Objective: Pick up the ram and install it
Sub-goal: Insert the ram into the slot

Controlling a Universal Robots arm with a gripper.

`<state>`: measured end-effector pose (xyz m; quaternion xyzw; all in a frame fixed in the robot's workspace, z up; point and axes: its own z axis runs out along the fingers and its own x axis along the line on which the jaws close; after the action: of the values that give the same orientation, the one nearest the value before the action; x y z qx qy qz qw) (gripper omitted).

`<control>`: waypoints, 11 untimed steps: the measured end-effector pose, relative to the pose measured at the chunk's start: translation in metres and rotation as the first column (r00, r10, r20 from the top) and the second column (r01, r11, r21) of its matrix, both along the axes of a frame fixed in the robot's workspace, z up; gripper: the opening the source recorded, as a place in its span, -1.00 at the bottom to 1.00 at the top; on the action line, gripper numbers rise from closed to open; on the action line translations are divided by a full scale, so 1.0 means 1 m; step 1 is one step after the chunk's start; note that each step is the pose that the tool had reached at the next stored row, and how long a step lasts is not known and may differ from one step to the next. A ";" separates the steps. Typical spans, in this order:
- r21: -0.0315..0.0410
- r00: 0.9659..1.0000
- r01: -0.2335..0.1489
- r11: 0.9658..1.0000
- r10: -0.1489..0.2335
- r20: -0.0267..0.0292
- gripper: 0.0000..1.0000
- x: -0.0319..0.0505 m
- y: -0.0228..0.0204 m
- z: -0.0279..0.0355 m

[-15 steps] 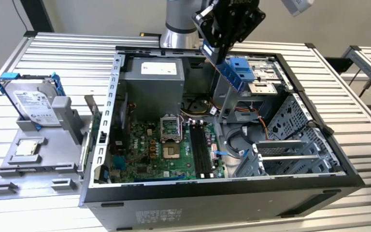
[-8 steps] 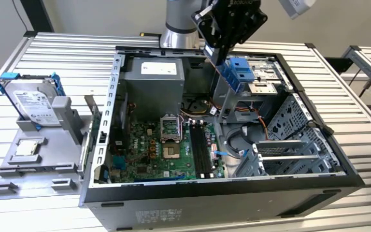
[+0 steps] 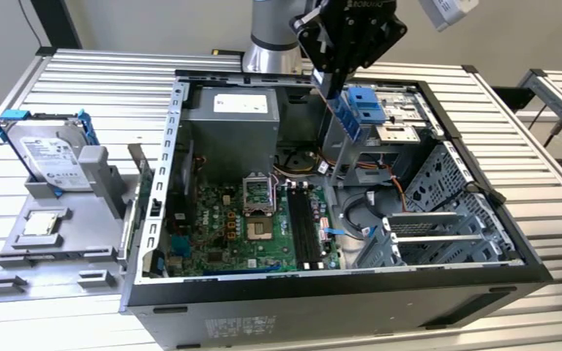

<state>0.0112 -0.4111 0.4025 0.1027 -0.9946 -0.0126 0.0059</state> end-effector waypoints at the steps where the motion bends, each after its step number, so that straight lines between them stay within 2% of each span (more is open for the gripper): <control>1: 0.000 1.000 0.006 1.000 -0.006 0.000 -1.00 0.0000 0.0000 0.0000; 11: 0.000 1.000 0.020 1.000 -0.020 0.000 -1.00 0.0000 0.0000 -0.0002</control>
<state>0.0112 -0.4111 0.4023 0.0928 -0.9956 -0.0126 0.0057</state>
